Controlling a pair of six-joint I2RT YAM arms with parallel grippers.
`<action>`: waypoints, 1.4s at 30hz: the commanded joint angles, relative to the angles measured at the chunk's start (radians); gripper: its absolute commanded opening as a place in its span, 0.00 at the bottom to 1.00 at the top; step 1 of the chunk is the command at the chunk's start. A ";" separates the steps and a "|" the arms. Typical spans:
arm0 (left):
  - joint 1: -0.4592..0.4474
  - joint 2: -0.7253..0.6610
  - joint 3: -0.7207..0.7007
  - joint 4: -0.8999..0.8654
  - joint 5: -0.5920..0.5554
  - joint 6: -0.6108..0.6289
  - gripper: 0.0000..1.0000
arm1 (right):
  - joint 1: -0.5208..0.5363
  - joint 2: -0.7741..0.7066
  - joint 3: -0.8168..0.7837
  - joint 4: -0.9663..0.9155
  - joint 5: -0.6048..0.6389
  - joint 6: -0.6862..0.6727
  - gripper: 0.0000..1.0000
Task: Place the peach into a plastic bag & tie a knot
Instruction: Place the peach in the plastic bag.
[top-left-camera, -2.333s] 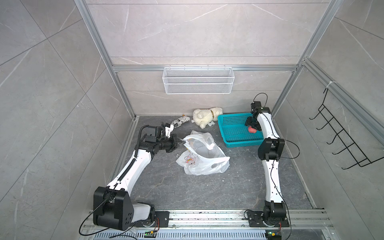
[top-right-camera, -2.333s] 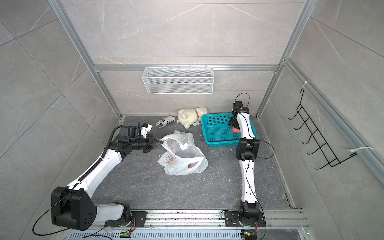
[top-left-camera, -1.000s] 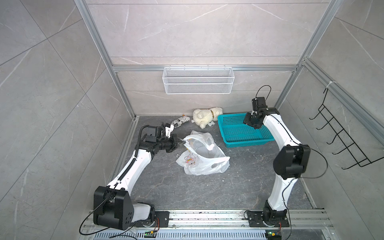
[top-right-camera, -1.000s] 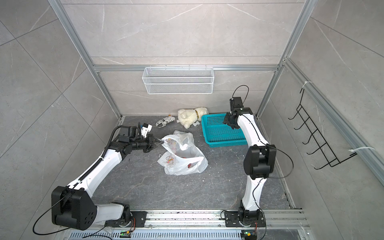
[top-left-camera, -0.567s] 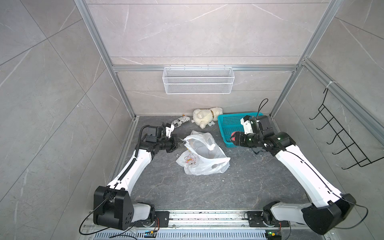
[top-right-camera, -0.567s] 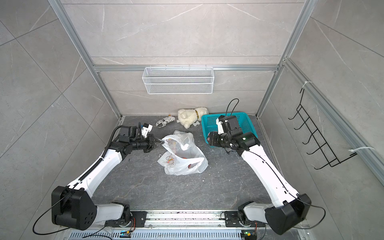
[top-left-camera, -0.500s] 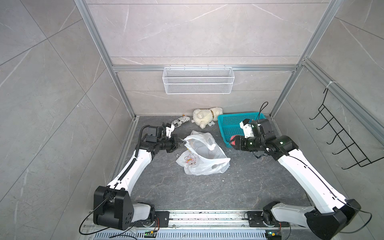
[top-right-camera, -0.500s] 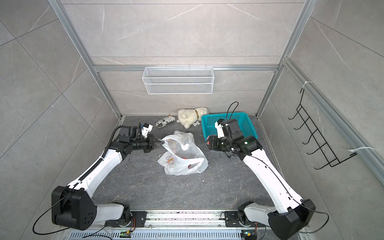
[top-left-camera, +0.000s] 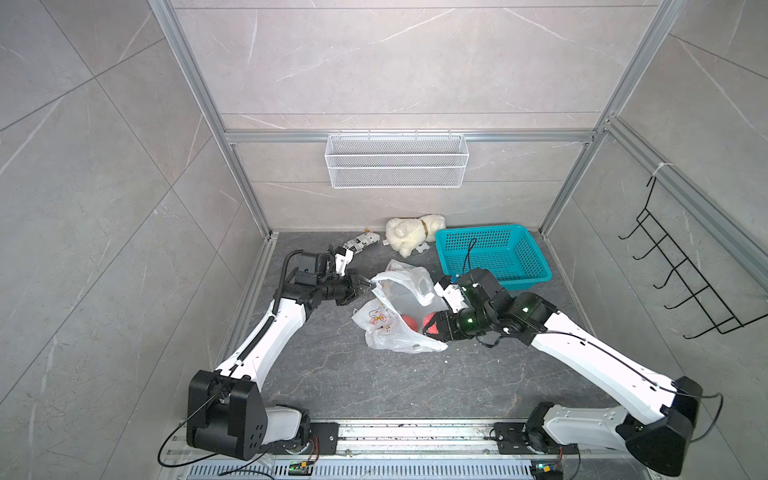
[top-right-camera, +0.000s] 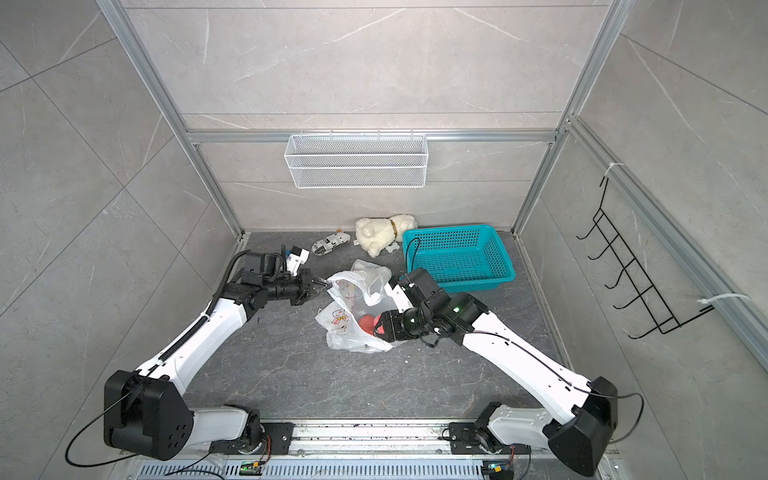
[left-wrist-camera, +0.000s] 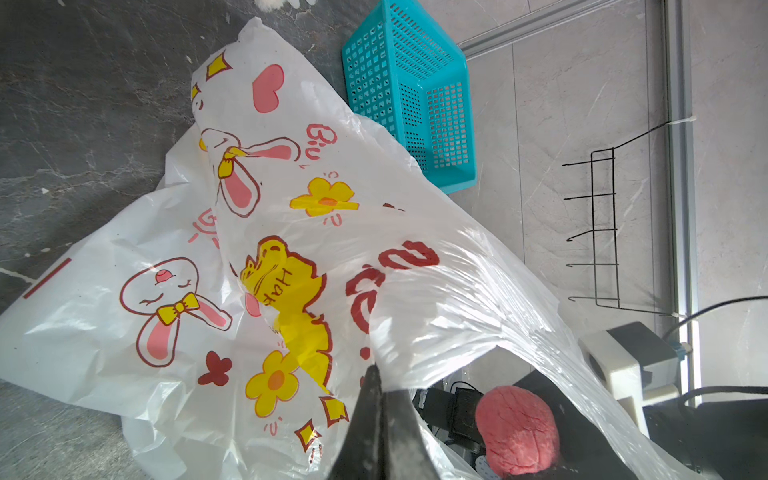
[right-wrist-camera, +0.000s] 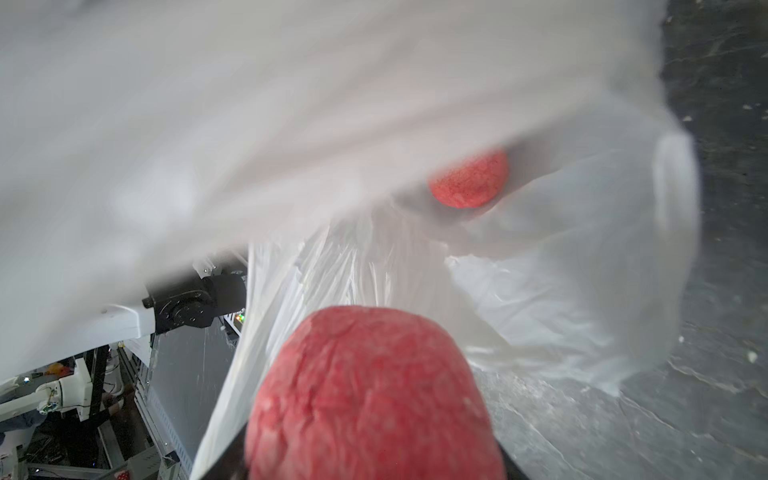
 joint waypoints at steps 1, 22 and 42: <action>-0.008 0.003 -0.008 0.019 0.037 0.021 0.00 | 0.003 0.075 0.039 0.116 0.011 0.071 0.54; -0.010 -0.016 -0.007 0.015 0.019 0.019 0.00 | 0.003 0.239 0.120 0.349 0.238 0.398 0.64; -0.001 -0.042 0.001 -0.037 -0.069 0.042 0.00 | 0.063 0.307 0.239 0.214 0.353 0.269 0.84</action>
